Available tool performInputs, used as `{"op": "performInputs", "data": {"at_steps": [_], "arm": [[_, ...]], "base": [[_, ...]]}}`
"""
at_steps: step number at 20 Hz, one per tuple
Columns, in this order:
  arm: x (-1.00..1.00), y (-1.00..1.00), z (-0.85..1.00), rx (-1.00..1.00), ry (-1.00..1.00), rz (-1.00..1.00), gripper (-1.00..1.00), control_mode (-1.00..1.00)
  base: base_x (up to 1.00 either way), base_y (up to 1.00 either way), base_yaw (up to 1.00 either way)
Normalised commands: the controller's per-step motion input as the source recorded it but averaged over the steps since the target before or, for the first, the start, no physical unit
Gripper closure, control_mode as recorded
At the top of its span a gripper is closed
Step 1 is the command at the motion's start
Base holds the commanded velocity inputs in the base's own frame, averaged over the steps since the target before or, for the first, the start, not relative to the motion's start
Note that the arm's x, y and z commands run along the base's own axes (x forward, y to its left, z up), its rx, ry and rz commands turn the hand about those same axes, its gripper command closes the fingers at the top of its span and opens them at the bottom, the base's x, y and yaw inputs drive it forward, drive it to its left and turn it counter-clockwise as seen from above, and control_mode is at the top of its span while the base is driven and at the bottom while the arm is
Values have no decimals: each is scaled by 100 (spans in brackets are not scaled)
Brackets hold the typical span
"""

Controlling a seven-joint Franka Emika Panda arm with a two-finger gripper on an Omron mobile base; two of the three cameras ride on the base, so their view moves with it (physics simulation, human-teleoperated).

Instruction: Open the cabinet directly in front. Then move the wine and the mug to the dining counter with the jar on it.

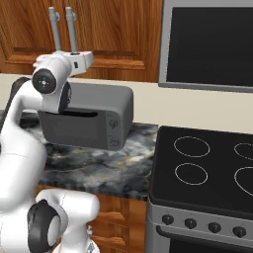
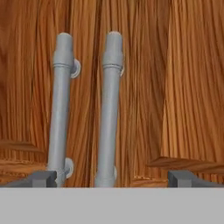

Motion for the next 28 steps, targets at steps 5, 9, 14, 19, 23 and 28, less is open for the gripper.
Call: {"op": "performInputs", "data": {"at_steps": [5,9,14,19,23,28], "arm": [[85,25,0,0,9,0,-100,-100],[91,37,0,0,5,0,-100,-100],[100,11,-1,0,5,0,-100,-100],[72,0,-2,1,2,1,100,-100],[0,0,0,0,0,0,100,-100],[-7,-12,0,0,0,0,100,-100]], "base": [[0,0,0],[0,0,0],[0,0,0],[0,0,0],[0,0,0],[0,0,0]]}}
